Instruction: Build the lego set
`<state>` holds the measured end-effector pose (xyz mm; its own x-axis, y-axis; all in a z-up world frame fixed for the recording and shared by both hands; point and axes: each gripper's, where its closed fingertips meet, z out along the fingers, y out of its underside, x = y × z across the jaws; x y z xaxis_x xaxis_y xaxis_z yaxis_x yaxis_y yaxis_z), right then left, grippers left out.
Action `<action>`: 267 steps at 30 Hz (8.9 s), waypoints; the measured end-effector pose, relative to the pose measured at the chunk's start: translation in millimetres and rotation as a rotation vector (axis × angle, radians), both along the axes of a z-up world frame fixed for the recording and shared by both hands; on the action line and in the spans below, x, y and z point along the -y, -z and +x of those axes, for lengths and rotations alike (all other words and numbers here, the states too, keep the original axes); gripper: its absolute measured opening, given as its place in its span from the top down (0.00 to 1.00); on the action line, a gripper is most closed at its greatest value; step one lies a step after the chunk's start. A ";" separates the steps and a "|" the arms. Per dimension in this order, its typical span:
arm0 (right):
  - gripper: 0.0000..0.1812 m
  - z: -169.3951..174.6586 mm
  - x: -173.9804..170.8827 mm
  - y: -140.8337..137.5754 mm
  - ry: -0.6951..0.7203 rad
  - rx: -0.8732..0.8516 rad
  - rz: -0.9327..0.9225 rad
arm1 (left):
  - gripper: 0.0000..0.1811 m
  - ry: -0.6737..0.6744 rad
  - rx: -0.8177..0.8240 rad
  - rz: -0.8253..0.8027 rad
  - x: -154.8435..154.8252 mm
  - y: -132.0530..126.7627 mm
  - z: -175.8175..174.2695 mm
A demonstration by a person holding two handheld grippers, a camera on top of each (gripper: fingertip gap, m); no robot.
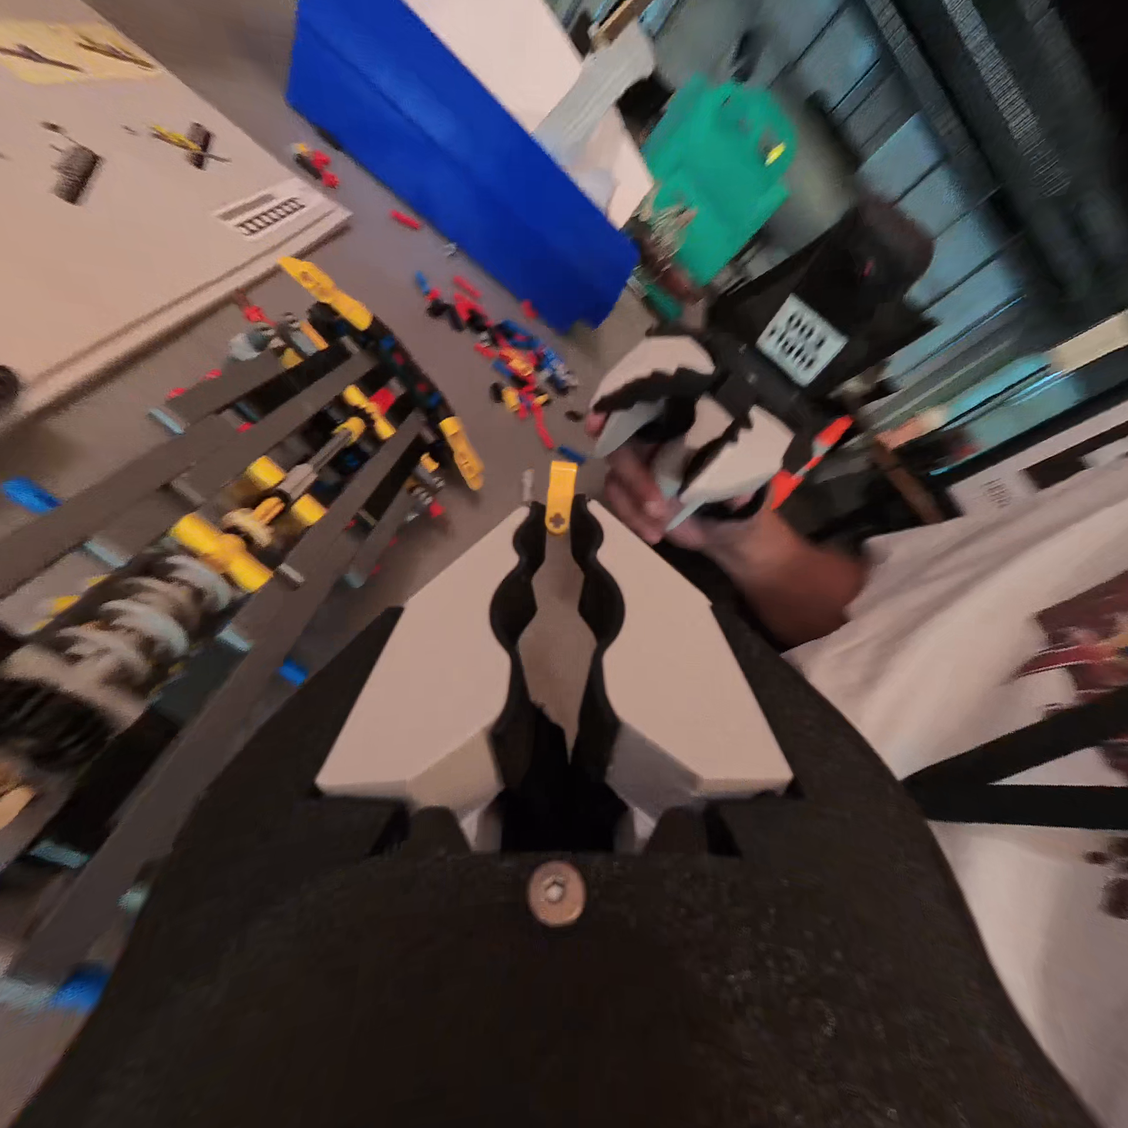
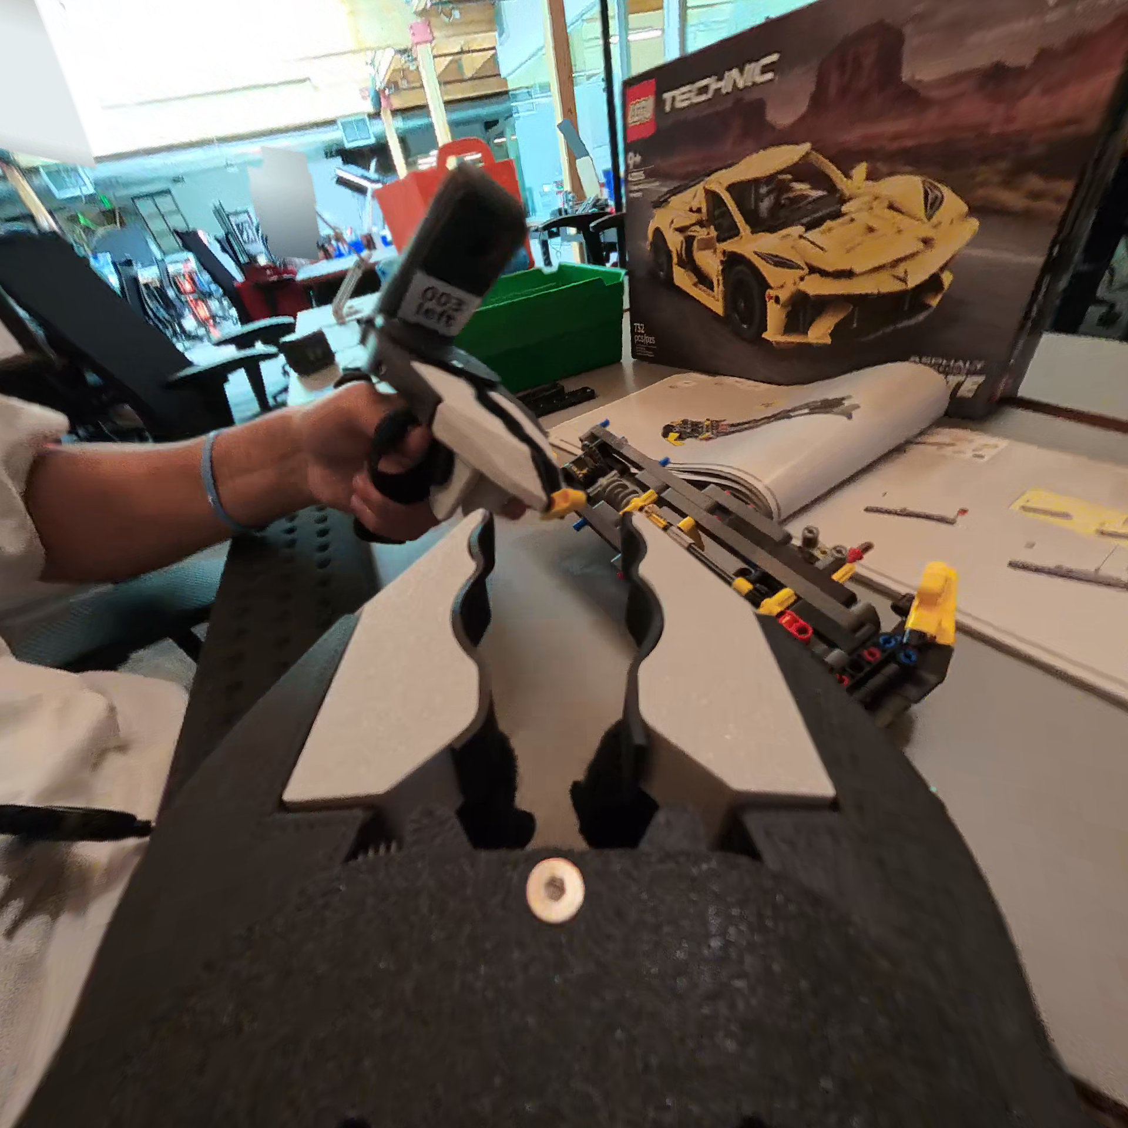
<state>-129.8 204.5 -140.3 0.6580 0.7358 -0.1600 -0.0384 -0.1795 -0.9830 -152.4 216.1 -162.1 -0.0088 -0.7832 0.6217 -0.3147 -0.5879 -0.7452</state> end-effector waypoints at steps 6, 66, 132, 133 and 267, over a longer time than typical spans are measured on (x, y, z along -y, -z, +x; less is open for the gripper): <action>0.78 -10.1 11.2 -14.6 -0.056 0.028 0.200 | 0.96 0.171 0.142 -0.341 23.3 -20.1 14.2; 0.95 -35.5 34.8 16.7 -0.196 0.293 0.304 | 0.97 0.360 0.030 0.277 54.7 -10.8 -6.8; 0.97 -21.6 36.2 -26.7 -0.561 -0.623 -0.490 | 0.97 -0.035 0.268 1.453 46.0 -42.2 17.0; 0.97 -21.3 35.9 -26.5 -0.558 -0.622 -0.490 | 0.97 -0.041 0.271 1.463 45.7 -42.1 17.4; 0.97 -5.3 -2.8 42.9 0.042 0.622 -0.287 | 0.97 -0.096 -0.164 1.373 -10.4 24.6 16.9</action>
<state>-135.2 207.3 -183.2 0.7177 0.6926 0.0720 0.5050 -0.4465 -0.7386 -135.5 226.5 -186.8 0.0766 -0.7552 -0.6510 -0.4544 0.5547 -0.6970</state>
